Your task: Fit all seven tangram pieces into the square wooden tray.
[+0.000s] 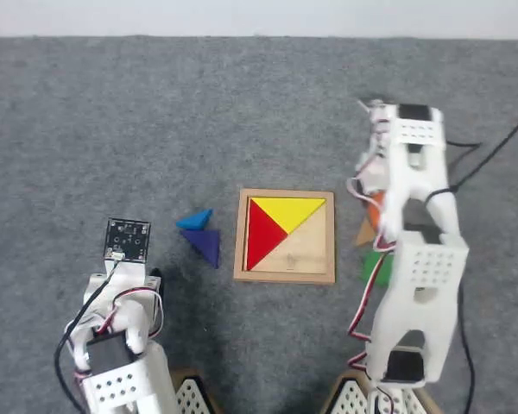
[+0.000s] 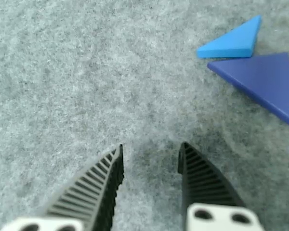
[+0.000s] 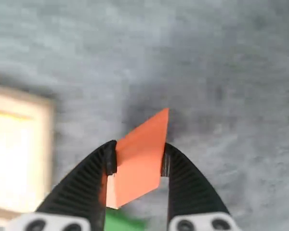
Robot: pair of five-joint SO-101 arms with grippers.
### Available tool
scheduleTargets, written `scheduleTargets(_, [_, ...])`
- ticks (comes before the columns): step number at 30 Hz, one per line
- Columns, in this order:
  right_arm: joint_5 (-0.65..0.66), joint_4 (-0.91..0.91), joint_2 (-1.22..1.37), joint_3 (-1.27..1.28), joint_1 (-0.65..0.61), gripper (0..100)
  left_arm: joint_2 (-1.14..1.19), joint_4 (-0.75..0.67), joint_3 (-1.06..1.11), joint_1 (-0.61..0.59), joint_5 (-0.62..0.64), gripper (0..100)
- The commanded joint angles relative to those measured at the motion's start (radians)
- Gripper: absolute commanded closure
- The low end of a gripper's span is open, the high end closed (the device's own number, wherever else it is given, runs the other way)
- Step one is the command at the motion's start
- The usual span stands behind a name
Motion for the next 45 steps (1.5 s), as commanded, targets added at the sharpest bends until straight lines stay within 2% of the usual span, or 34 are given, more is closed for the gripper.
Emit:
scheduleTargets(1, [-0.167,0.068,-0.136,-0.018,-0.120,98.0,-0.018,0.005,-0.007,0.000,-0.015,81])
scheduleTargets(5, [-0.433,0.111,-0.143,-0.017,-0.226,97.8,-0.018,0.005,-0.007,0.000,-0.015,81])
scheduleTargets(8, [-0.565,0.140,-0.142,-0.012,-0.291,97.8,-0.018,0.005,-0.007,0.000,-0.015,81])
scheduleTargets(14, [-0.713,0.170,-0.137,0.037,-0.349,98.3,-0.018,0.005,-0.007,0.000,-0.015,81])
scheduleTargets(20, [-0.772,0.007,-0.137,0.157,-0.348,99.1,-0.018,0.005,-0.007,0.000,-0.015,81])
scheduleTargets(24, [-0.775,-0.045,-0.140,0.169,-0.346,95.4,-0.018,0.005,-0.007,0.000,-0.015,81])
scheduleTargets(30, [-0.758,-0.038,-0.139,0.169,-0.334,73.5,-0.018,0.005,-0.007,0.000,-0.015,81])
scheduleTargets(34, [-0.677,-0.024,-0.139,0.169,-0.343,65.6,-0.018,0.005,-0.007,0.000,-0.015,81])
scheduleTargets(39, [-0.612,-0.030,-0.148,0.140,-0.343,64.6,-0.018,0.005,-0.007,0.000,-0.015,81])
scheduleTargets(42, [-0.577,-0.004,-0.176,0.107,-0.334,69.2,-0.018,0.005,-0.007,0.000,-0.015,81])
scheduleTargets(45, [-0.480,0.045,-0.248,0.106,-0.334,70.3,-0.018,0.005,-0.007,0.000,-0.015,81])
